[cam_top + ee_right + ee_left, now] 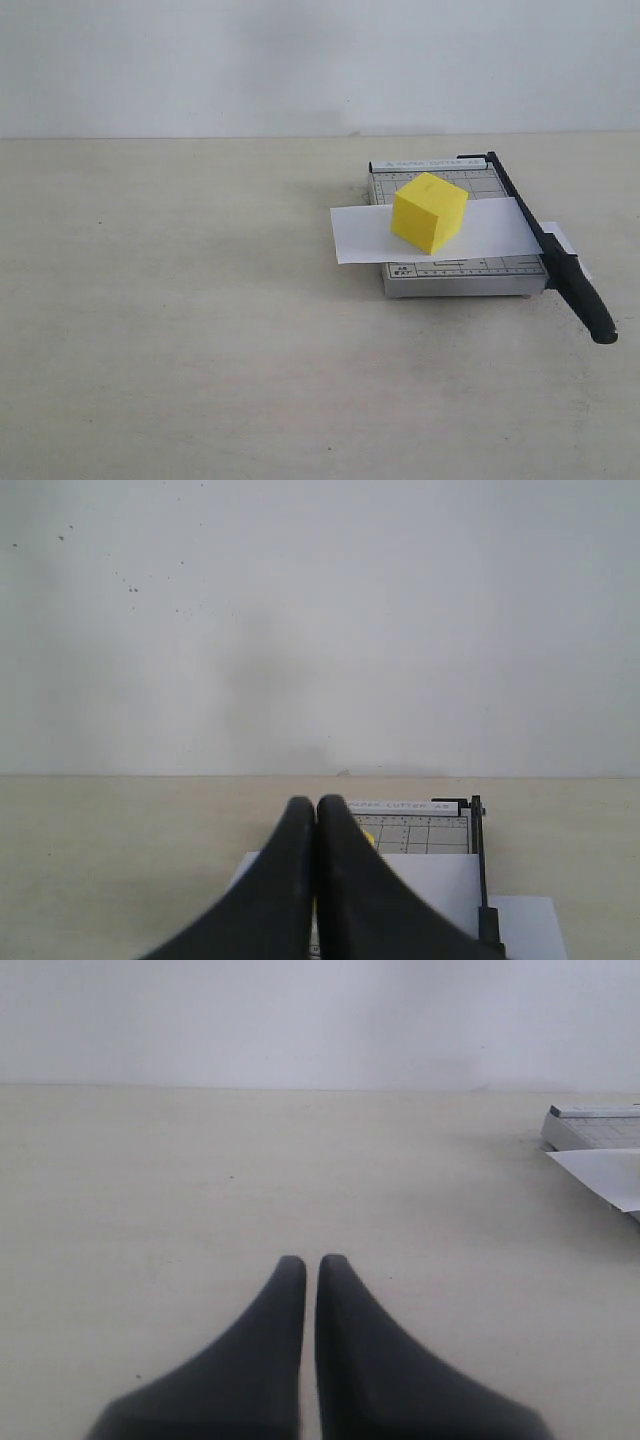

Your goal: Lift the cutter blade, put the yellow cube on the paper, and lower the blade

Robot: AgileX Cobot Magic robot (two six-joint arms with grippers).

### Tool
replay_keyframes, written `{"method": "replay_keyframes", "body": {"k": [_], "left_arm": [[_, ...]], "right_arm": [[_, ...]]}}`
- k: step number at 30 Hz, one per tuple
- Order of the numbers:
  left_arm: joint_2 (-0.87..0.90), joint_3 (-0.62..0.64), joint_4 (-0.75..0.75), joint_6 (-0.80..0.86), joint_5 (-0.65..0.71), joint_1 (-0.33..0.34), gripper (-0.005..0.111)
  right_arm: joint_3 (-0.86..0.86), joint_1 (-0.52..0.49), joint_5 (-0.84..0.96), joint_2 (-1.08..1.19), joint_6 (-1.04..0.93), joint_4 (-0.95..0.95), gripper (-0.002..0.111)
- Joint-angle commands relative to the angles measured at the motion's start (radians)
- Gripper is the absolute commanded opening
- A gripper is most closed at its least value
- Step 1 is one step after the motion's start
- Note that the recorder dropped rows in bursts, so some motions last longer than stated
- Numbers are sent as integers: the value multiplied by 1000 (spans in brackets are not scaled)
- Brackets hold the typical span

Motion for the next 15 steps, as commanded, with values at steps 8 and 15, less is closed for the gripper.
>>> {"method": "replay_keyframes", "body": {"k": [8, 15], "left_arm": [[-3, 3, 3, 3, -8, 36, 5], [-3, 3, 3, 3, -8, 36, 5]], "right_arm": [[151, 0, -86, -37, 4, 2, 0], [168, 0, -41, -114, 30, 2, 0]]}}
